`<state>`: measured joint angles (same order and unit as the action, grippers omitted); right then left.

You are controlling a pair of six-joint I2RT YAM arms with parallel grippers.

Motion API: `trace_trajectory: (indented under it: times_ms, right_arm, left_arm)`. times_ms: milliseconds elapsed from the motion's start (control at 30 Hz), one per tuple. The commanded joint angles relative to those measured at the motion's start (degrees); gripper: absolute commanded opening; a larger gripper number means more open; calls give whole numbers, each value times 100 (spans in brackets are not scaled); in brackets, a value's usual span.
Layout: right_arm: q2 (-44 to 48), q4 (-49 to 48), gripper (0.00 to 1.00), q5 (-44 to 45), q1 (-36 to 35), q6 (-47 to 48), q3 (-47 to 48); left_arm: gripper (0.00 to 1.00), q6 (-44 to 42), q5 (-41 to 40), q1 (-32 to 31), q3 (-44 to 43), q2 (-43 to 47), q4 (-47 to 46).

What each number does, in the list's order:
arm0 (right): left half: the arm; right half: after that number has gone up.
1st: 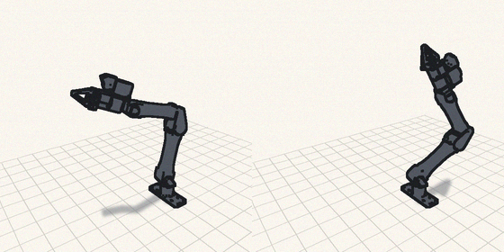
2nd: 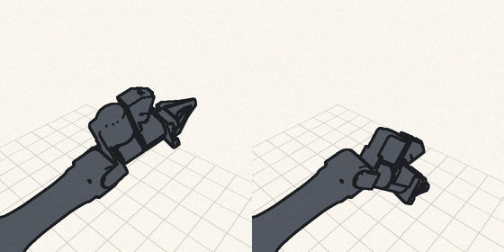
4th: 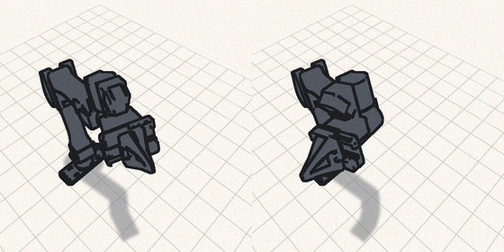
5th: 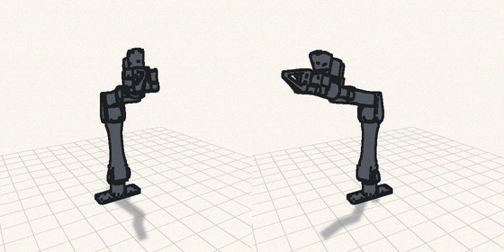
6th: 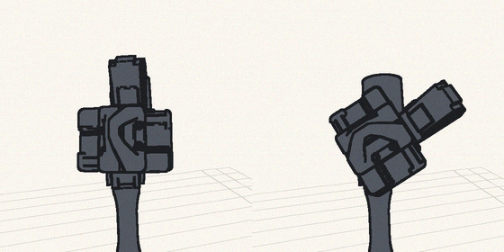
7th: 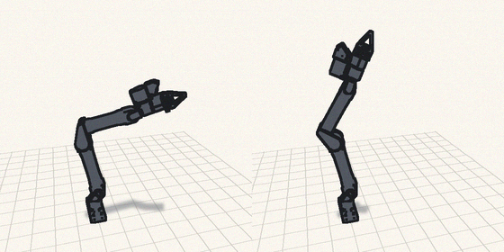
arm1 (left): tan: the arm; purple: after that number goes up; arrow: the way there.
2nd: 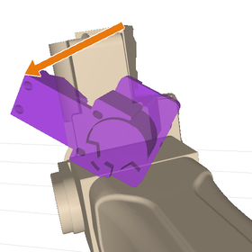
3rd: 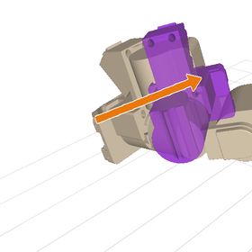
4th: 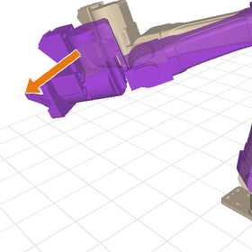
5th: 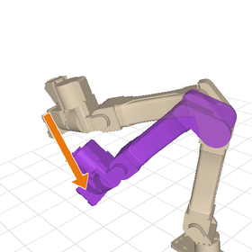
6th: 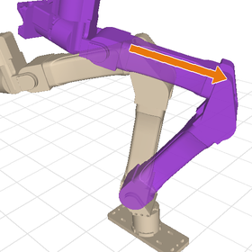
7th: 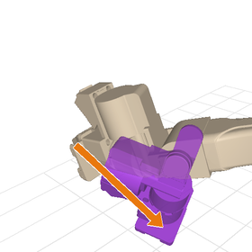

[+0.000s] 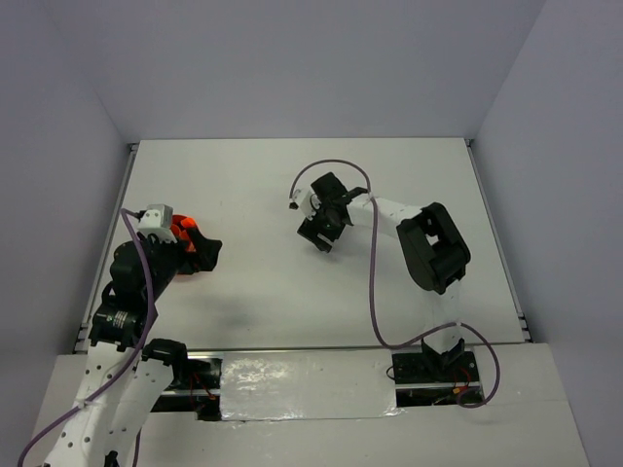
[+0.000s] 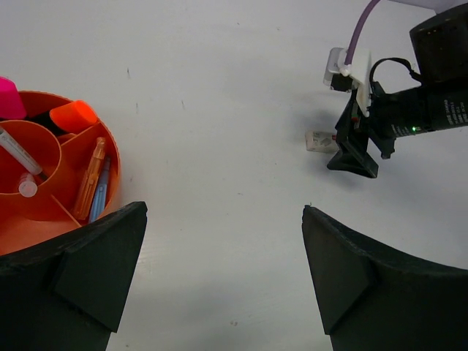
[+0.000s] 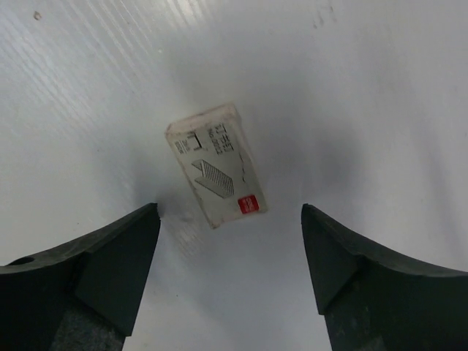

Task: Sort the stationery into containers
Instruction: Pick up the stationery from the center of the board.

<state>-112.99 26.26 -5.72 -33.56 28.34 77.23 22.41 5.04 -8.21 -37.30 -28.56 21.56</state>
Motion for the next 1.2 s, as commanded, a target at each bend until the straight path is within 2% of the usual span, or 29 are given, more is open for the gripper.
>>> trace_trajectory:
  times_ms: [0, 133, 233, 267, 333, 367, 400, 533, 567, 600, 633, 667, 700, 733, 767, 833, 867, 1000, 1067, 1100, 1167]
  right_arm:
    - [-319, 659, 82, -456, 112, 391, 563]
    - [-575, 942, 76, -1203, 359, 515, 784]
    - [-637, 1127, 64, -1379, 359, 542, 916]
    - [-637, 1066, 49, -1336, 350, 506, 916]
    - [-637, 1092, 31, -1318, 359, 445, 908]
    - [-602, 1005, 14, -1309, 350, 384, 821]
    - [-436, 943, 9, -1344, 342, 322, 750]
    - [828, -232, 6, -1546, 333, -924, -232]
    - [1223, -1010, 7, -1938, 324, -1196, -931]
    - [2010, -1479, 6, -1994, 202, -1904, -1347]
    - [2383, -1945, 5, -2004, 96, -2259, -2082]
    - [3065, -2776, 5, -1638, -18, -2654, -2411]
    - [3359, -3150, 5, -1373, -202, -3632, -2728]
    - [3563, -3449, 5, -1214, -238, -4069, -2992]
    - [3860, -3905, 6, -1169, -299, -4630, -3412]
    - [4030, -3989, 5, -881, -736, -4933, -3635]
    - [4083, -3875, 5, -357, -922, -5100, -3601]
    - [4144, -3672, 4, 938, -1828, -5759, -3338]
    - [4206, -3646, 4, 1596, -2215, -6092, -3241]
    - [4206, -3620, 4, 1756, -2312, -6190, -3119]
    - [4119, -3541, 3, 1819, -2427, -6305, -2960]
  left_arm:
    - [99, -106, 32, -41, -129, 78, -126]
    - [99, -141, 164, -49, -137, -9, -152]
    - [99, -150, 190, -49, -146, -53, -143]
    - [99, -150, 199, -49, -146, -45, -143]
    - [99, -150, 208, -49, -146, -27, -135]
    - [99, -141, 199, -49, -146, -27, -135]
    - [99, -132, 182, -58, -137, -10, -135]
    - [99, 34, 278, -58, -137, -36, -179]
    - [99, 113, 444, -58, -102, -45, -274]
    - [99, 201, 602, -49, -76, -97, -345]
    - [99, 498, 769, -49, -58, -141, -398]
    - [99, 718, 936, -58, 29, -176, -581]
    - [99, 947, 1460, -58, 125, -220, -792]
    - [99, 1471, 1761, -58, 239, -212, -1064]
    - [99, 1790, 2260, -67, 519, -133, -1797]
    - [99, 2657, 2632, -84, 802, -45, -2688]
    - [99, 2915, 2773, -93, 1003, 25, -3345]
    - [97, 3594, 2994, -225, 1304, -10, -4526]
    - [94, 3437, 2907, -313, 1322, -45, -4460]
    - [93, 3184, 2732, -348, 1287, -45, -4093]
    - [91, 3015, 2678, -357, 1295, -88, -3941]
